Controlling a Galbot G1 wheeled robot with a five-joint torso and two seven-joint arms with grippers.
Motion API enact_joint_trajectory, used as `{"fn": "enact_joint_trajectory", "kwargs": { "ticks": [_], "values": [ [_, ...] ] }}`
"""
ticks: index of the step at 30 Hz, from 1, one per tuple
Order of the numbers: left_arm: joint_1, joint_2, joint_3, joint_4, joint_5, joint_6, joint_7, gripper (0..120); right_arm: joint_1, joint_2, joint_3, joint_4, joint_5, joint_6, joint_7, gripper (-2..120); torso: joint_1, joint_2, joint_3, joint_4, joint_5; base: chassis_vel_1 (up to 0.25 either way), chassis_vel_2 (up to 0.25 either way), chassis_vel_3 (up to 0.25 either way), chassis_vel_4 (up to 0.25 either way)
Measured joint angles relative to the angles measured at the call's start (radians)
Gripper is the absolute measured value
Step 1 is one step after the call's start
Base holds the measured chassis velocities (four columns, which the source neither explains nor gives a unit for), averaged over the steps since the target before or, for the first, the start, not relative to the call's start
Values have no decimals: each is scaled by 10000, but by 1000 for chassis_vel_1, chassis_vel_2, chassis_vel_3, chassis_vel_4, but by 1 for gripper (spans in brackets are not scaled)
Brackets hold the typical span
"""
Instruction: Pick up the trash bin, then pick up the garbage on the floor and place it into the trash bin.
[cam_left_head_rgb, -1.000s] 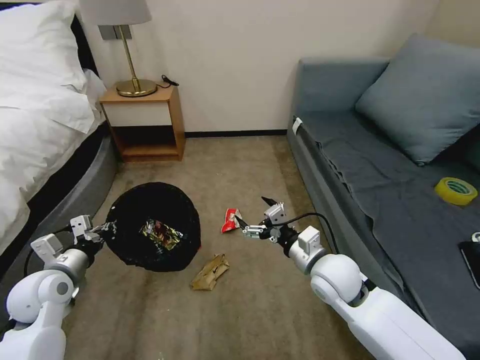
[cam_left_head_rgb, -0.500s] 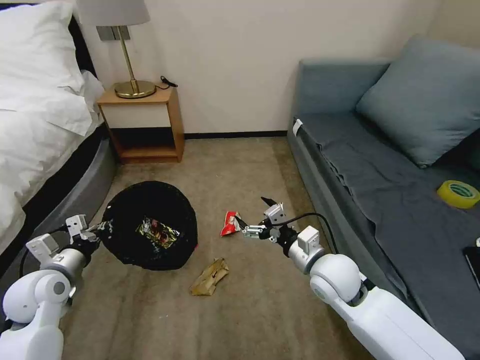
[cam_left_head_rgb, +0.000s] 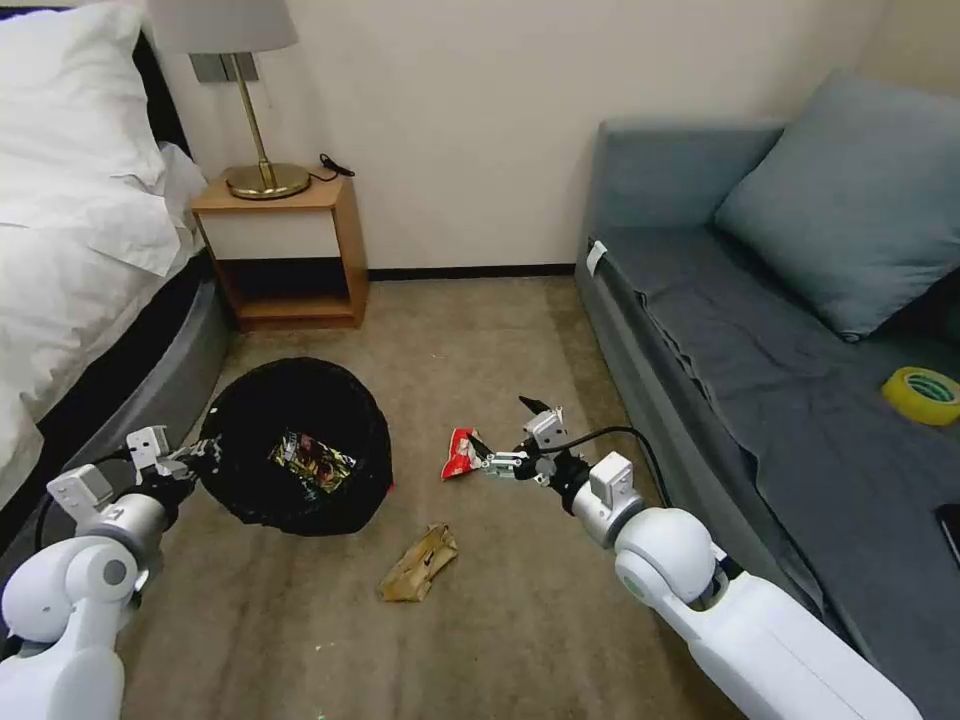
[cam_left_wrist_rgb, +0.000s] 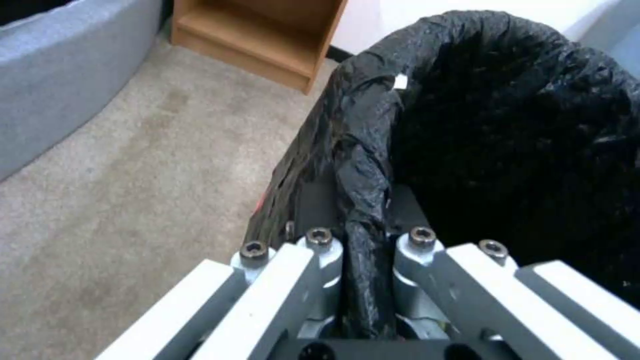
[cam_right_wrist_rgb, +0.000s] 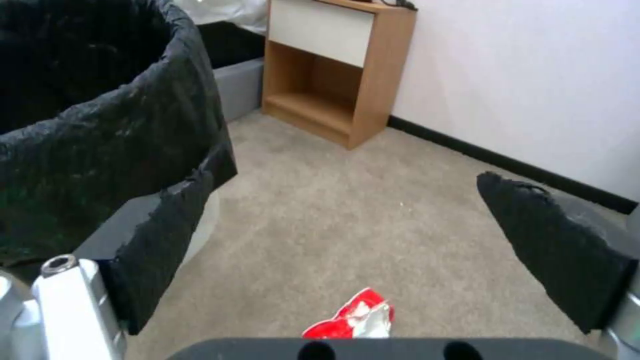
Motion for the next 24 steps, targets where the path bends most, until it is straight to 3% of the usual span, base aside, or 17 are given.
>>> {"fn": "enact_joint_trajectory", "kwargs": {
  "ticks": [24],
  "values": [
    [-40, 72, -80, 136, -87, -6, 29, 4, 153, 126, -348, -266, 26, -34, 38, 100, 0, 0, 0, 1, -1, -34, 35, 35, -44]
  ]
}}
